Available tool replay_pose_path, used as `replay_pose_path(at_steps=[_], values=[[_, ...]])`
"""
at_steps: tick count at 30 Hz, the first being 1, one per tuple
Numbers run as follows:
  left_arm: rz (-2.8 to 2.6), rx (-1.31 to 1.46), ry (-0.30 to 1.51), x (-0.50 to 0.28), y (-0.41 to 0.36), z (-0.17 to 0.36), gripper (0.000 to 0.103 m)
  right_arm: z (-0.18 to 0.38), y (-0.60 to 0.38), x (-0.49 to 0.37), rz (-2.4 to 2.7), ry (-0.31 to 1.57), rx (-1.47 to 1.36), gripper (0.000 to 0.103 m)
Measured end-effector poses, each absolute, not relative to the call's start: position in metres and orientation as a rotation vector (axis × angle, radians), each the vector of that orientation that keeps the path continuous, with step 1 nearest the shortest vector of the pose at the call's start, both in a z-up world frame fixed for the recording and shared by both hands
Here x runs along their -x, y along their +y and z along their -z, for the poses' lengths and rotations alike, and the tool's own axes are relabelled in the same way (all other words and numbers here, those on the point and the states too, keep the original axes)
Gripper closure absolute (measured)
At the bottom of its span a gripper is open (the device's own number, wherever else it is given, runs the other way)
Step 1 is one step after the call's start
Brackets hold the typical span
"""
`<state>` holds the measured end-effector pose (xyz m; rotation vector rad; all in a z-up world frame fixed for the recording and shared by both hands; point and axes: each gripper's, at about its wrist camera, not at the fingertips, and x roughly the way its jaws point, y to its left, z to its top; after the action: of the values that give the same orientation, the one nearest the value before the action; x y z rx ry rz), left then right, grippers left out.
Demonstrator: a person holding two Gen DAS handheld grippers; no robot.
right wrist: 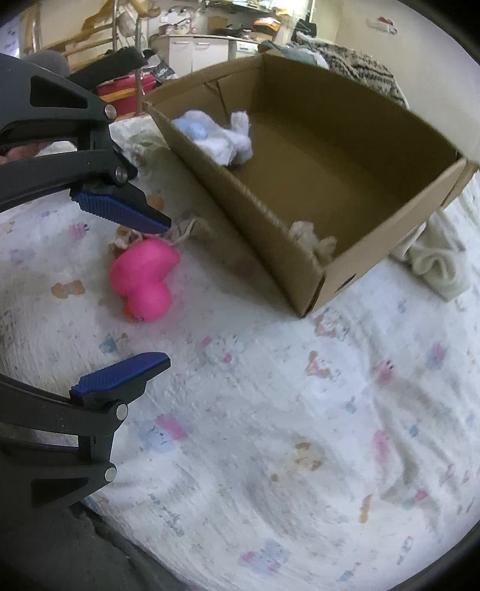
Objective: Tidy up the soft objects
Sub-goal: 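Lower the left gripper onto the clear plastic bag and close it, then lift the plastic bag with the left gripper while the right gripper grasps the pink duck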
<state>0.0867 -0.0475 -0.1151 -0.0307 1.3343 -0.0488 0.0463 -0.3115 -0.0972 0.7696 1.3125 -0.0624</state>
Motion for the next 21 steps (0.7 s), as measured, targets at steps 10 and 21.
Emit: replay_pose_path(at_steps=[10, 21], values=[[0.047, 0.090, 1.263, -0.074, -0.015, 0.079, 0.080, 0.114, -0.285, -0.054, -0.037, 1.408, -0.723, 0.049], [0.068, 0.105, 1.186, -0.056, 0.001, 0.041, 0.080, 0.086, -0.289, -0.043, -0.016, 1.287, -0.650, 0.050]])
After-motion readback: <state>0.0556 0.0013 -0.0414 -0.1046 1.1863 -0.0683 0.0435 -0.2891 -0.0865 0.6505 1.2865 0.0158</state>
